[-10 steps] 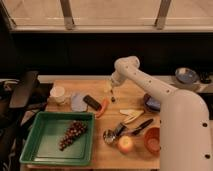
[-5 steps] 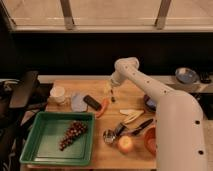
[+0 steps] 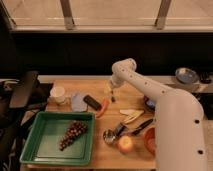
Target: Place fork in table surface
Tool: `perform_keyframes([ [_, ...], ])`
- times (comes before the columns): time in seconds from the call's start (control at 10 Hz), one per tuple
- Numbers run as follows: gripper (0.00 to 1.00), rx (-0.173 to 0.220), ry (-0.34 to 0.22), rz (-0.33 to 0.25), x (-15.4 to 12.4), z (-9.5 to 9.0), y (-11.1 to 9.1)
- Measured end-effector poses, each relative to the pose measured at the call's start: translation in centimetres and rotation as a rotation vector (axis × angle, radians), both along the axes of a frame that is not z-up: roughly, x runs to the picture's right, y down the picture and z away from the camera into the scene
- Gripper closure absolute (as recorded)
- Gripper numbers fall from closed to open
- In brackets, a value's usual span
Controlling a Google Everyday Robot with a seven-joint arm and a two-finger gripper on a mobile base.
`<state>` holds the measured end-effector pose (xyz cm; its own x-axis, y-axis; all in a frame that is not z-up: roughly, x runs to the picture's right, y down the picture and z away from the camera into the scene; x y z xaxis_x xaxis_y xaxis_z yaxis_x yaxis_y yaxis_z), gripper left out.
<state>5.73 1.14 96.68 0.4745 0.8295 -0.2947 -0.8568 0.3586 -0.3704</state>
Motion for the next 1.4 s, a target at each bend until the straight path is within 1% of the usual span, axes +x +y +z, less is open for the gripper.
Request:
perform_keyframes([
  [0.2,0.35,-0.01,0.009,0.002,0.3,0.6,0.6],
  [0.6,0.36,-0.055,0.01,0.011,-0.3,2.3,2.2],
  [0.7,0.4,-0.063,0.005,0.01,-0.4,2.5,2.5],
  [0.9,0.58,-0.072,-0.003,0.003,-0.6,2.7,2.8],
  [1.0,0.7,-0.07,-0.002,0.003,-0.4,2.5,2.7],
  [1.1,0.8,-0.069,-0.001,0.001,-0.3,2.4,2.6],
  [1.3,0.97,-0.074,-0.001,-0.001,-0.4,2.3,2.7],
  [1.4,1.0,-0.074,0.0,-0.001,-0.3,2.3,2.7],
])
